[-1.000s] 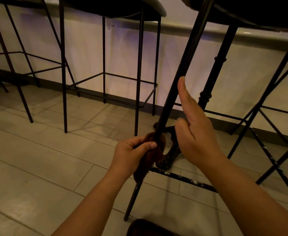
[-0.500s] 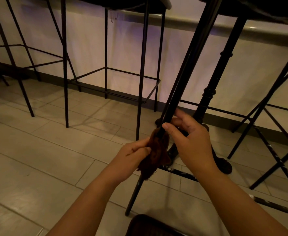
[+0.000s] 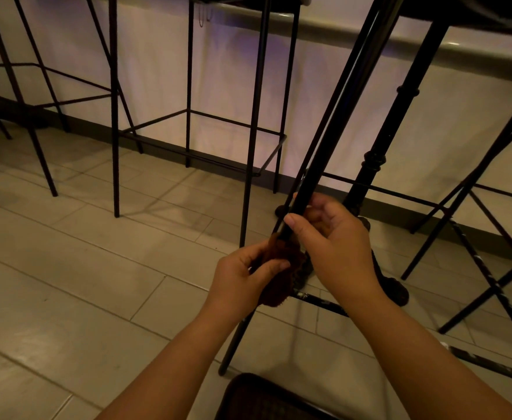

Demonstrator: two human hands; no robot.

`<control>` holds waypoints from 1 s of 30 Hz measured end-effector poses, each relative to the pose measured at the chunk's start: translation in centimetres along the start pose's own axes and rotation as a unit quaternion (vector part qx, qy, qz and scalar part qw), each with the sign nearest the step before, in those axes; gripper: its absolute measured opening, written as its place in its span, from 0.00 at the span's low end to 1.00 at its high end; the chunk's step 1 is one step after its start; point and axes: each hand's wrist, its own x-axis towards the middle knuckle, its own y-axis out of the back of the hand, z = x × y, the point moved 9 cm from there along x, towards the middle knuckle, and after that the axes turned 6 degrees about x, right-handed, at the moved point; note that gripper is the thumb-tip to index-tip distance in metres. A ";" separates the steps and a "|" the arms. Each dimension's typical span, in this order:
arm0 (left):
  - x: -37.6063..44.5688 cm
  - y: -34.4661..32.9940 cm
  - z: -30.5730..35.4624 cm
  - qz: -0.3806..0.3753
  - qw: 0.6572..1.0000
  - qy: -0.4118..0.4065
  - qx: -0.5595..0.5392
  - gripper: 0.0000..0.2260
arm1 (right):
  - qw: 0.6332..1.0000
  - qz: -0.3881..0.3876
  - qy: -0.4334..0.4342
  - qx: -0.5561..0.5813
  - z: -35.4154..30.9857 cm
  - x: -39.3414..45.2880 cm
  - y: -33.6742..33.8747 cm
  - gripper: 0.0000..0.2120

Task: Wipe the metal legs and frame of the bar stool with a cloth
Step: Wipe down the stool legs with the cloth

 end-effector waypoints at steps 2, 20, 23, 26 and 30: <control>-0.1 0.0 -0.3 -0.012 1.000 0.007 -0.006 0.14 | 1.000 0.004 -0.007 0.005 0.2 -0.1 0.0 0.14; -1.8 1.3 -5.2 0.000 0.982 0.130 -0.136 0.12 | 0.999 0.015 -0.027 0.042 0.2 -0.6 -0.2 0.12; -2.1 1.2 -5.3 -0.015 0.989 0.121 -0.086 0.13 | 0.999 0.020 -0.021 0.037 0.1 -0.6 -0.3 0.10; -1.7 1.5 -5.1 -0.013 0.991 0.121 -0.049 0.15 | 0.999 0.029 -0.016 0.036 0.2 -0.6 -0.2 0.10; -1.5 1.7 -5.6 -0.018 0.988 0.140 -0.065 0.11 | 0.999 0.032 -0.006 0.035 0.0 -0.7 -0.3 0.10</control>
